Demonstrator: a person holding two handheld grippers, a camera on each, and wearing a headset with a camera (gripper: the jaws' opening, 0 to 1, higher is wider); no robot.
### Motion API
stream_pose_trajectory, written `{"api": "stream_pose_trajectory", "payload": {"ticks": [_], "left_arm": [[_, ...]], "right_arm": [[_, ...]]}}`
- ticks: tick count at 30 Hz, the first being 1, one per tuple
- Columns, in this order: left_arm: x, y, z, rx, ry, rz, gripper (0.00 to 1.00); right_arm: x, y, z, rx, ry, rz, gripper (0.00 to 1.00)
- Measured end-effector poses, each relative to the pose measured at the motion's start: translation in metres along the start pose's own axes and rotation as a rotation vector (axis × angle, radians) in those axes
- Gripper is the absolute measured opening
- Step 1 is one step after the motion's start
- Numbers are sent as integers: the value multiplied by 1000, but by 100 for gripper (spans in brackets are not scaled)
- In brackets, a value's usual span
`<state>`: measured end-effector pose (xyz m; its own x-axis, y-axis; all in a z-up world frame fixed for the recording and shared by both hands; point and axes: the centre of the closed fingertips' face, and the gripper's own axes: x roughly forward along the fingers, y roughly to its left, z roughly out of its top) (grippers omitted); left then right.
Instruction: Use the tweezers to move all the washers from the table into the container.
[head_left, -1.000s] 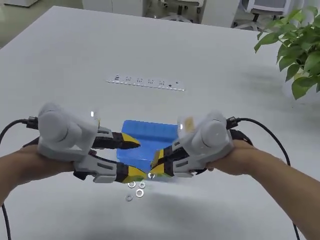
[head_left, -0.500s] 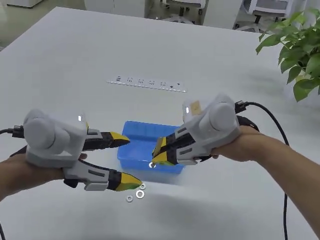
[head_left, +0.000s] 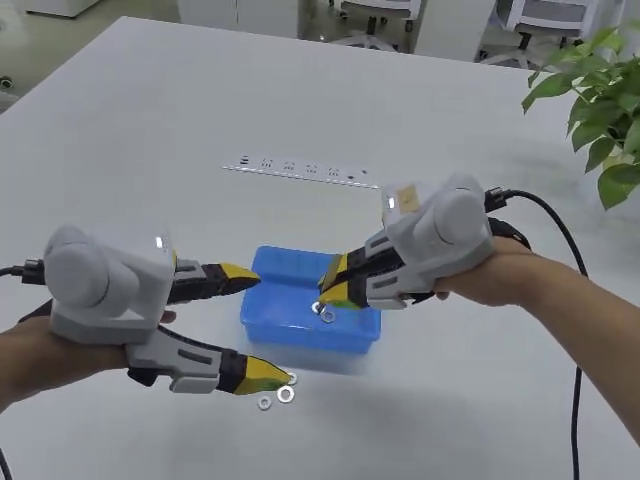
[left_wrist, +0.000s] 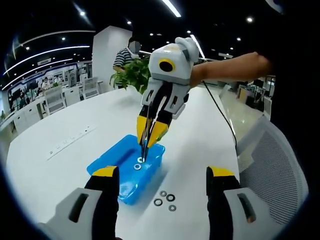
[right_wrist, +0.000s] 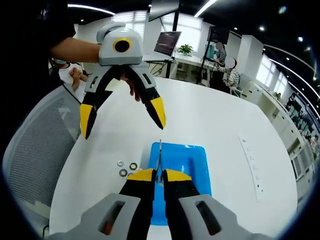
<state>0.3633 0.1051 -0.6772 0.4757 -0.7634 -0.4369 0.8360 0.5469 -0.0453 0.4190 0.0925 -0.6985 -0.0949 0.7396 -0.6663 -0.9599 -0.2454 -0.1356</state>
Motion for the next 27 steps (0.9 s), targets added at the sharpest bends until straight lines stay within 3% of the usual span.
{"api": "stream_pose_trajectory", "payload": {"ticks": [19, 27], "left_arm": [[5, 17, 4, 18, -1, 5, 73], [12, 27, 5, 26, 11, -15, 63]], "right_arm": [[33, -11, -21, 2, 23, 30, 7], [41, -12, -30, 10, 41, 55, 7]]}}
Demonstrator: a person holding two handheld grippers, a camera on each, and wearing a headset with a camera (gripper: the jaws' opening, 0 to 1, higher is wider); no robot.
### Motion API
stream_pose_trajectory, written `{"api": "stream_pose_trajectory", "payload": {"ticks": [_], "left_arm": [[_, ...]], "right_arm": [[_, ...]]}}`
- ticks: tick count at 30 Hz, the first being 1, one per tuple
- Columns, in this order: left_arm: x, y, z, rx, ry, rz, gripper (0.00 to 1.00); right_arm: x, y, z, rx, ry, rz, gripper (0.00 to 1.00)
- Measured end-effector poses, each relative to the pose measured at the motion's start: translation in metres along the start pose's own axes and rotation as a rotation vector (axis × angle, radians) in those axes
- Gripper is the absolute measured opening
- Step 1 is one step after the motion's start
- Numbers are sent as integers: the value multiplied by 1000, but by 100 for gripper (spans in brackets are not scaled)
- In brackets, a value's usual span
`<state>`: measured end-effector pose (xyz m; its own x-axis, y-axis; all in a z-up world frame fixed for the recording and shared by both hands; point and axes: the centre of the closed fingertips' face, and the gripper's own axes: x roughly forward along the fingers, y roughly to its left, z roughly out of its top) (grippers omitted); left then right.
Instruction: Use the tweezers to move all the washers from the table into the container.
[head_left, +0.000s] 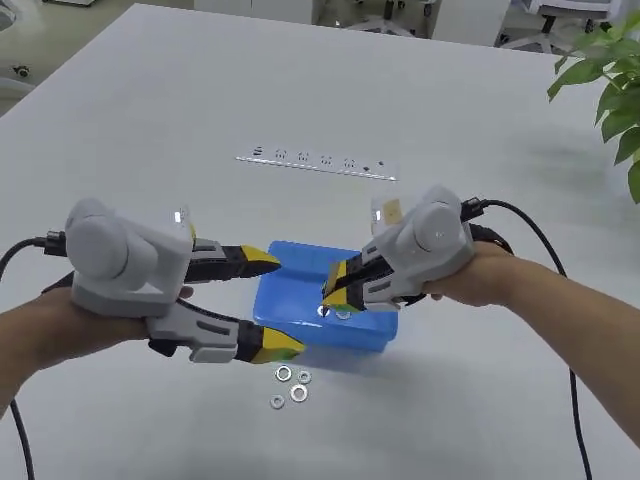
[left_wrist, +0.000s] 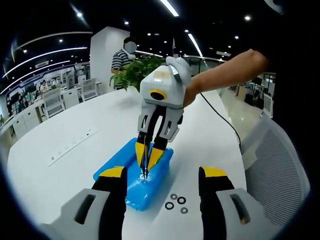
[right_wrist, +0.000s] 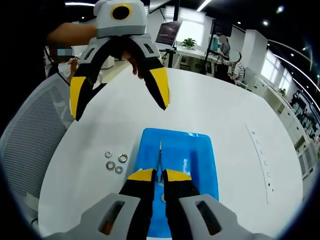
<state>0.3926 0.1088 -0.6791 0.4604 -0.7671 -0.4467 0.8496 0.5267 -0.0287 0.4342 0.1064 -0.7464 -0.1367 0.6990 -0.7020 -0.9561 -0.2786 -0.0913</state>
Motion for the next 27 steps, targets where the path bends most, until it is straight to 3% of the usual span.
{"api": "stream_pose_trajectory", "payload": {"ticks": [9, 18, 27], "left_arm": [[13, 13, 3, 17, 11, -12, 51], [26, 21, 4, 20, 21, -21, 31], [40, 28, 7, 75, 44, -13, 16]], "right_arm": [[7, 1, -5, 7, 8, 20, 7], [8, 2, -5, 5, 8, 28, 7], [8, 2, -4, -9, 10, 31, 8]]}}
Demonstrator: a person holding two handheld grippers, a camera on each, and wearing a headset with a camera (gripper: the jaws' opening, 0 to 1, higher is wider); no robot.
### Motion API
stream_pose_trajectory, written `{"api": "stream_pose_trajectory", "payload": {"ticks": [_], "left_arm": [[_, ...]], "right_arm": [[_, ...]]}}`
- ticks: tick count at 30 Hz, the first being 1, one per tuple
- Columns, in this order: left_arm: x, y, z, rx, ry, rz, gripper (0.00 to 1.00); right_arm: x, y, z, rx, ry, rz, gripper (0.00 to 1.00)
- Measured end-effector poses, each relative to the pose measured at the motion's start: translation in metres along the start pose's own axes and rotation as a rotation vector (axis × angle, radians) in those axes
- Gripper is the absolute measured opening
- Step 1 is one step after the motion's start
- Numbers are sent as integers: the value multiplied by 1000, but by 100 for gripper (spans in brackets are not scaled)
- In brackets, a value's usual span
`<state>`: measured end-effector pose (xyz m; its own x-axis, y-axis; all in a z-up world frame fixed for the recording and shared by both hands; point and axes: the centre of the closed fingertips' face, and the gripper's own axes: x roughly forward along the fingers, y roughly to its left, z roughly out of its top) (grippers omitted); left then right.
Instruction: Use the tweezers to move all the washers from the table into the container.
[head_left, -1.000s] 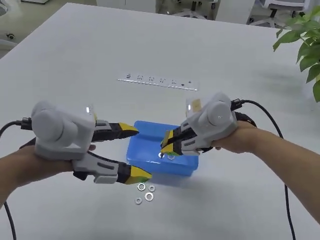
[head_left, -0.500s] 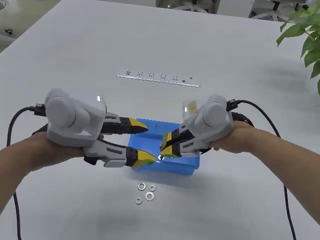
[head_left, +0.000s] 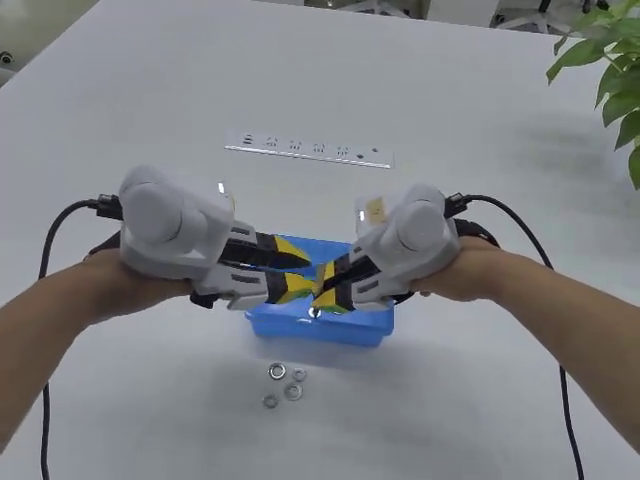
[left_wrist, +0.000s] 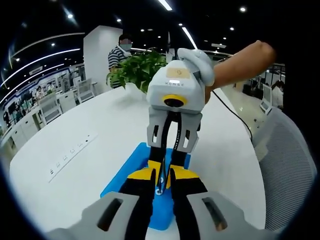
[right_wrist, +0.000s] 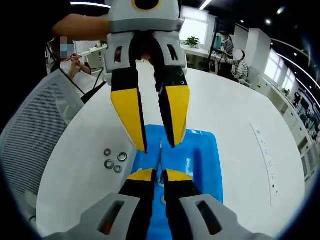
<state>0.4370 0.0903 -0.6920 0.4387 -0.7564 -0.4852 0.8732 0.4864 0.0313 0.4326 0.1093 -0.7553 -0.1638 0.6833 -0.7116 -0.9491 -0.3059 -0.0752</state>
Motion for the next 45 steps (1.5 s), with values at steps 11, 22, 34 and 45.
{"api": "stream_pose_trajectory", "payload": {"ticks": [11, 22, 34, 45], "left_arm": [[8, -3, 2, 44, 19, -14, 7], [5, 0, 2, 61, 25, -3, 5], [0, -1, 11, 48, 17, 9, 5], [-9, -7, 20, 51, 10, 18, 5]], "right_arm": [[-1, 1, 1, -12, 4, 1, 8], [-2, -2, 2, 8, 6, -18, 10], [-18, -7, 17, 61, -39, -67, 21], [-34, -3, 19, 118, -46, -107, 32]]}}
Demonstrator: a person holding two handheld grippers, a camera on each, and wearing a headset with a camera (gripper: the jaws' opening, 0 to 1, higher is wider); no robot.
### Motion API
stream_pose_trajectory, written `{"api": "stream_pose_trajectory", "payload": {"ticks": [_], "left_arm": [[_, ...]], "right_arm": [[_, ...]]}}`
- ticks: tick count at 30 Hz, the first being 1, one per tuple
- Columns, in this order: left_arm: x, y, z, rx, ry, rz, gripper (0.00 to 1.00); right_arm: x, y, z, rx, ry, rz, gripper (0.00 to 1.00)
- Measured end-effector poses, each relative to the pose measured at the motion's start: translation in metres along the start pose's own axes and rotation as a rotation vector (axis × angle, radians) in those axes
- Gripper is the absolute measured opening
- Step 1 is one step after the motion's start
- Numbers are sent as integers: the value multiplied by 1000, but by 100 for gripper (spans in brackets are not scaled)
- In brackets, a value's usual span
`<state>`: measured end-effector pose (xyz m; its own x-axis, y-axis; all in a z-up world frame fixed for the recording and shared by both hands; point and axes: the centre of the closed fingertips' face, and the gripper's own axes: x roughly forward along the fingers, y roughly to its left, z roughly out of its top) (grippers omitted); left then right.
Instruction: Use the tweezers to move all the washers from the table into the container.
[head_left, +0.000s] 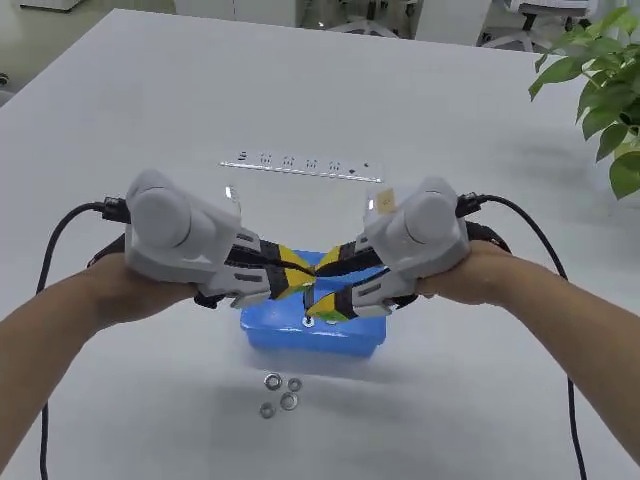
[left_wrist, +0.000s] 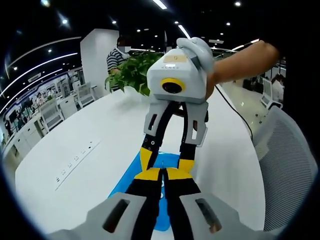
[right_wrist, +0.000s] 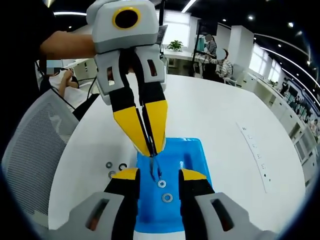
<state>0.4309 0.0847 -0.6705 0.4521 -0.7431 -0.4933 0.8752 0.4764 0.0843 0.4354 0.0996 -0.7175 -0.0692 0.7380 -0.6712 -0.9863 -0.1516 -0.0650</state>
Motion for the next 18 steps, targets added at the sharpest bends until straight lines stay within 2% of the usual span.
{"api": "stream_pose_trajectory", "payload": {"ticks": [4, 18], "left_arm": [[-2, -1, 2, 8, 8, 7, 5], [-12, -5, 11, -5, 8, 19, 5]], "right_arm": [[-7, 2, -4, 22, 23, -22, 39], [-32, 14, -9, 71, 8, -70, 53]]}}
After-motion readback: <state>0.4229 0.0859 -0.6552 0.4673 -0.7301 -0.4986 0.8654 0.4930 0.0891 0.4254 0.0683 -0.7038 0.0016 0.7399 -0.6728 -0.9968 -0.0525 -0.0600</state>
